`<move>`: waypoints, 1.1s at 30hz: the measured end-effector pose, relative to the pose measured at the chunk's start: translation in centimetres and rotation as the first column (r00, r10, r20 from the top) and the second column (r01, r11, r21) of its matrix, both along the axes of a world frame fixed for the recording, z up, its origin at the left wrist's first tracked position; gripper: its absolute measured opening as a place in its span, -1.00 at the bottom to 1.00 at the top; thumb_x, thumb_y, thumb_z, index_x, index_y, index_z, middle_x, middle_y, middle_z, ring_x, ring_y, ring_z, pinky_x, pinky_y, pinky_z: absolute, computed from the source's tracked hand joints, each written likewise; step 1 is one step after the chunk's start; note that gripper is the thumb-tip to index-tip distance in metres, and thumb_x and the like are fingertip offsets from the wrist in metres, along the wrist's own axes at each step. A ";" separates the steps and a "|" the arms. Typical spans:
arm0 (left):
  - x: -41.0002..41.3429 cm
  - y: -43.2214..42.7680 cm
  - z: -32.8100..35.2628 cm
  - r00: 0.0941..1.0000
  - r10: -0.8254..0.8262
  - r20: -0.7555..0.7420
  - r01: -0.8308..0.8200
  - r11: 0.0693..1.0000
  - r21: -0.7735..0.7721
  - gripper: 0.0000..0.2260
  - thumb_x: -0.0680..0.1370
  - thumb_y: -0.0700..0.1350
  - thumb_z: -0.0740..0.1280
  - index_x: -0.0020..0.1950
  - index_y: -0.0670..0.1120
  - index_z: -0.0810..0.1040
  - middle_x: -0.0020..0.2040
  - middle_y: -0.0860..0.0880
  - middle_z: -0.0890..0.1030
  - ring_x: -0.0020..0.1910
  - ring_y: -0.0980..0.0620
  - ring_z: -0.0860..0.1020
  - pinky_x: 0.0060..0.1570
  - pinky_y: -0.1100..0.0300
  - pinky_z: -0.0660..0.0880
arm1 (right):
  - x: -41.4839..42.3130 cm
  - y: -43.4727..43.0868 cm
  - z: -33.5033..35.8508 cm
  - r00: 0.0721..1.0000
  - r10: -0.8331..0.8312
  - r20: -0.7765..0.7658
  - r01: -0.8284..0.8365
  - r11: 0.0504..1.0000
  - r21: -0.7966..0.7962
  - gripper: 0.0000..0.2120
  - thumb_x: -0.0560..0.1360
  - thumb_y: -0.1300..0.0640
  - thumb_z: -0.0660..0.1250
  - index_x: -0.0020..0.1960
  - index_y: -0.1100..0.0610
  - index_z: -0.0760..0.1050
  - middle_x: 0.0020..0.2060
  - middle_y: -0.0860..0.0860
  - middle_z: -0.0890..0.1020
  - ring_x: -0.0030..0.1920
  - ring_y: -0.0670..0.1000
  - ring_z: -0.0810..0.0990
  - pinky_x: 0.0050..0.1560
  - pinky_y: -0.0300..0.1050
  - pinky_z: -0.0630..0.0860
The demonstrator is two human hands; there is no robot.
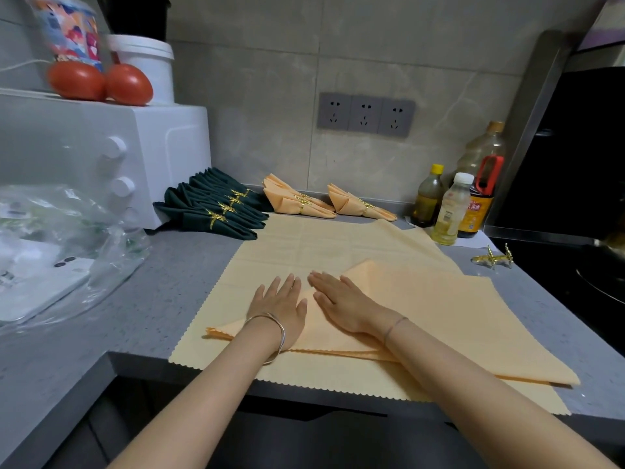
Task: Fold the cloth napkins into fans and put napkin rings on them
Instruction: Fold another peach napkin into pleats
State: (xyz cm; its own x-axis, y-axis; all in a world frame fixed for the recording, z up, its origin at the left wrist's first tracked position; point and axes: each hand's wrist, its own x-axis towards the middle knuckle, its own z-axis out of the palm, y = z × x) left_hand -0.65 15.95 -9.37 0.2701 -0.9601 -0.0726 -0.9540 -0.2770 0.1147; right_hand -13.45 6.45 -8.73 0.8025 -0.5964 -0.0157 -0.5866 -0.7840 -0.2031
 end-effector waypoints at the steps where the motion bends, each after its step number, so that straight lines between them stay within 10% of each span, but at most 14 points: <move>1: 0.1 -0.1 -0.1 1.000 -0.001 0.004 0.001 1.000 -0.001 -0.52 0.67 0.03 -0.21 0.57 -0.04 -0.22 0.57 0.05 -0.21 0.54 0.03 -0.19 0.51 0.05 -0.19 | -0.2 -0.3 -0.2 1.000 -0.005 -0.007 0.005 1.000 0.004 -0.53 0.67 0.02 -0.12 0.56 0.08 -0.02 0.54 -0.03 0.01 0.53 -0.09 -0.09 0.47 -0.08 -0.18; 14: 0.0 0.0 0.0 0.999 -0.038 -0.007 0.037 0.999 -0.006 -0.55 0.66 0.03 -0.22 0.52 0.20 -0.30 0.57 0.05 -0.21 0.54 -0.02 -0.21 0.50 0.00 -0.21 | -2.0 -6.4 0.2 0.978 -0.194 -0.077 0.196 0.980 0.021 -0.46 0.65 -0.11 -0.16 0.56 0.10 -0.07 0.55 0.00 -0.05 0.54 -0.04 -0.10 0.48 -0.05 -0.17; 20: -0.8 -1.1 0.5 0.997 -0.061 0.040 0.059 0.997 0.051 -0.49 0.64 0.14 -0.20 0.55 0.07 -0.27 0.55 0.09 -0.25 0.54 0.01 -0.23 0.49 -0.01 -0.23 | -4.9 -9.4 3.7 0.922 -0.331 0.199 0.279 0.927 0.250 -0.51 0.59 -0.11 0.16 0.45 0.09 0.27 0.47 0.02 0.27 0.44 0.05 0.26 0.44 -0.07 0.13; 33: -6.4 -4.1 -0.2 0.995 -0.091 -0.025 0.091 0.996 -0.026 -0.38 0.61 0.23 -0.13 0.57 -0.07 -0.15 0.58 0.03 -0.16 0.54 0.04 -0.21 0.49 0.04 -0.27 | -8.5 -12.7 3.5 0.894 -0.444 -0.061 0.448 0.883 0.139 -0.27 0.29 -0.43 0.34 0.25 0.03 0.33 0.22 0.04 0.46 0.21 0.06 0.41 0.23 -0.02 0.38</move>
State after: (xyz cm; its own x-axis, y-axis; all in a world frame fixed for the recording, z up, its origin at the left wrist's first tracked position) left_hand -7.07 11.84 -9.57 0.1797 -0.9822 -0.0540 -0.9717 -0.1858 0.1457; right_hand -21.97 -6.27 -5.26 0.4504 -0.8806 -0.1472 -0.8741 -0.4013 -0.2736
